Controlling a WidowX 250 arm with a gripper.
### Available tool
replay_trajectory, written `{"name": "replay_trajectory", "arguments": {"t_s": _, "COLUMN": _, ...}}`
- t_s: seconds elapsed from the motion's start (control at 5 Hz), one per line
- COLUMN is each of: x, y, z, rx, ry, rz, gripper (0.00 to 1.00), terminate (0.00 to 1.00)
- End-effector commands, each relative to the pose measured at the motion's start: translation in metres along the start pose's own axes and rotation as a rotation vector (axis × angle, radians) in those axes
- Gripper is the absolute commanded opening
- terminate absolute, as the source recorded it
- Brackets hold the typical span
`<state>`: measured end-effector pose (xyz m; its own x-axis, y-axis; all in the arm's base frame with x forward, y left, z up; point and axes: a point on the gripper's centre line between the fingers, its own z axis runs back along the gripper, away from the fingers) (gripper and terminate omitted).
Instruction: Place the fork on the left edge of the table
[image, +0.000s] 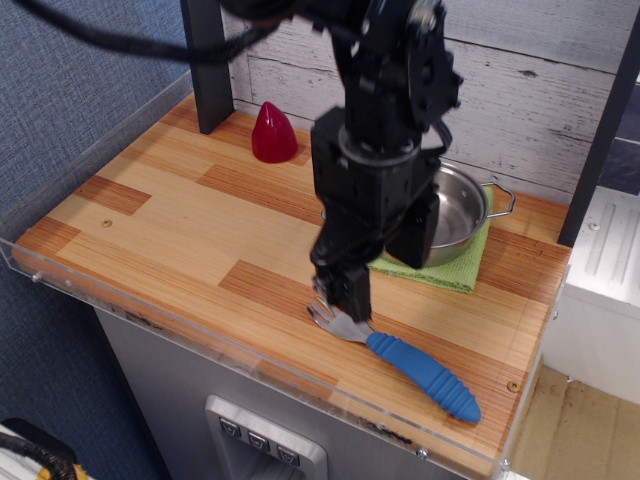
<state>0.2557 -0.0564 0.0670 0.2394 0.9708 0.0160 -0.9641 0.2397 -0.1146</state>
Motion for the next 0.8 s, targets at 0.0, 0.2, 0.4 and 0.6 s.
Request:
{"name": "replay_trajectory", "arguments": {"t_s": 0.0, "x": -0.025, "y": -0.006, "z": -0.015, "rx": -0.008, "ry": -0.003, "rz": -0.032, "gripper": 1.0, "terminate": 0.0}}
{"name": "replay_trajectory", "arguments": {"t_s": 0.2, "x": -0.03, "y": -0.009, "z": -0.03, "rx": 0.007, "ry": -0.015, "rz": -0.039, "gripper": 1.0, "terminate": 0.0}}
{"name": "replay_trajectory", "arguments": {"t_s": 0.4, "x": -0.03, "y": -0.009, "z": -0.035, "rx": 0.001, "ry": -0.027, "rz": -0.011, "gripper": 1.0, "terminate": 0.0}}
{"name": "replay_trajectory", "arguments": {"t_s": 0.6, "x": -0.032, "y": -0.005, "z": -0.045, "rx": 0.005, "ry": -0.033, "rz": 0.022, "gripper": 1.0, "terminate": 0.0}}
